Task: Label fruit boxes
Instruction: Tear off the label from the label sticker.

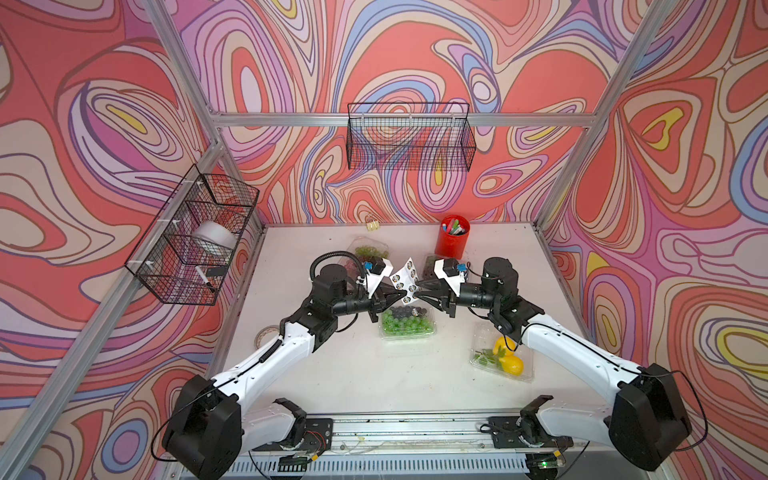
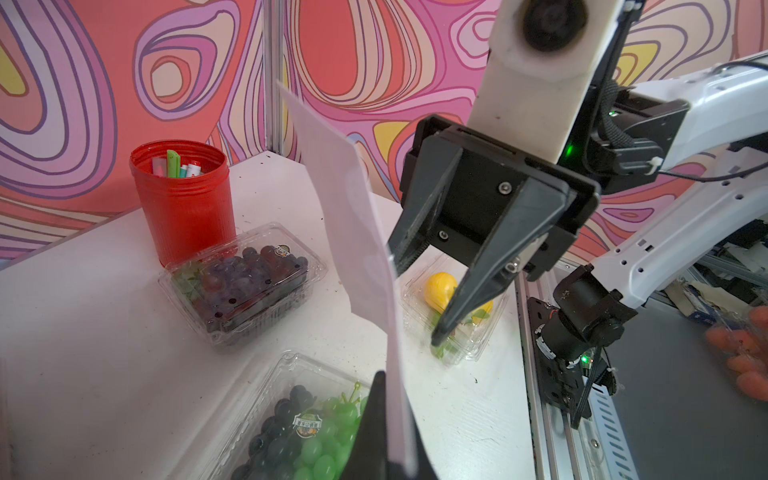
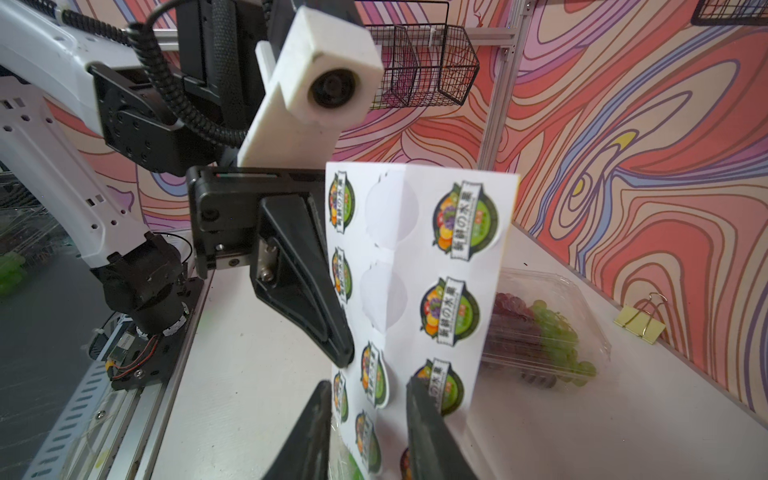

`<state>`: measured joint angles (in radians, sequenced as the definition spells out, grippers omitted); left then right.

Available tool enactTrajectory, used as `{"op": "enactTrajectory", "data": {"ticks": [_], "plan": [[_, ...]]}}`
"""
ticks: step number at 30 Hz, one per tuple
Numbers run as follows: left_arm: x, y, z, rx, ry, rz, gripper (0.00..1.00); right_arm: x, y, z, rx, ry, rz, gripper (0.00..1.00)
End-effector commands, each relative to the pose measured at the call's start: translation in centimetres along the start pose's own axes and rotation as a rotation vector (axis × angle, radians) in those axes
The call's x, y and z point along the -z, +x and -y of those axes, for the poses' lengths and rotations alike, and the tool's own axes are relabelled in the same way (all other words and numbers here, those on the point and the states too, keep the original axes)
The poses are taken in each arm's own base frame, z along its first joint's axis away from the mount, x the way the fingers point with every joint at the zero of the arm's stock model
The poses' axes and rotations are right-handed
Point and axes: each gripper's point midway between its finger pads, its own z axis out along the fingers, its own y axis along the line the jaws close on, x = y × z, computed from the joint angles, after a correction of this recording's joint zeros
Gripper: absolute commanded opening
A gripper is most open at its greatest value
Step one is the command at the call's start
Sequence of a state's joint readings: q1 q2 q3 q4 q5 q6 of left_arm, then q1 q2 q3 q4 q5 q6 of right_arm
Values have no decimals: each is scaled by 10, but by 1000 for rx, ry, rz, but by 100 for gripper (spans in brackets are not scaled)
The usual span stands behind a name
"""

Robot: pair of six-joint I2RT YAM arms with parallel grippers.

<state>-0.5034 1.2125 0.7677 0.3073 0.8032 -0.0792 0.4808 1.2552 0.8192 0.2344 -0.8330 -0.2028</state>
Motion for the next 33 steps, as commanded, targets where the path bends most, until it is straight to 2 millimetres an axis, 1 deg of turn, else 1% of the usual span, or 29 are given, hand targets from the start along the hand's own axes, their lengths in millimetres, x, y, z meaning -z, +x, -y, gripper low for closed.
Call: {"op": "enactTrajectory", "data": {"ticks": [1,8,15,17,24,33], "plan": [[-1,0,0,-7,4,-3,0,-2,-12,-3,24,-26,29,28],[-1,-1,1,-9,5,-2,0,-4,-10,-4,20,-37,28,18],[0,-2,1,-11,4,-1,0,-6,-10,-2,19,-41,28,18],[-1,-2,1,-10,2,-1,0,-6,-10,-2,18,-43,28,16],[-1,-4,-1,17,-9,1,0,-4,-10,-4,27,-39,28,1],[-2,-4,-6,47,-28,-7,0,-4,-7,-12,43,-73,13,0]]}}
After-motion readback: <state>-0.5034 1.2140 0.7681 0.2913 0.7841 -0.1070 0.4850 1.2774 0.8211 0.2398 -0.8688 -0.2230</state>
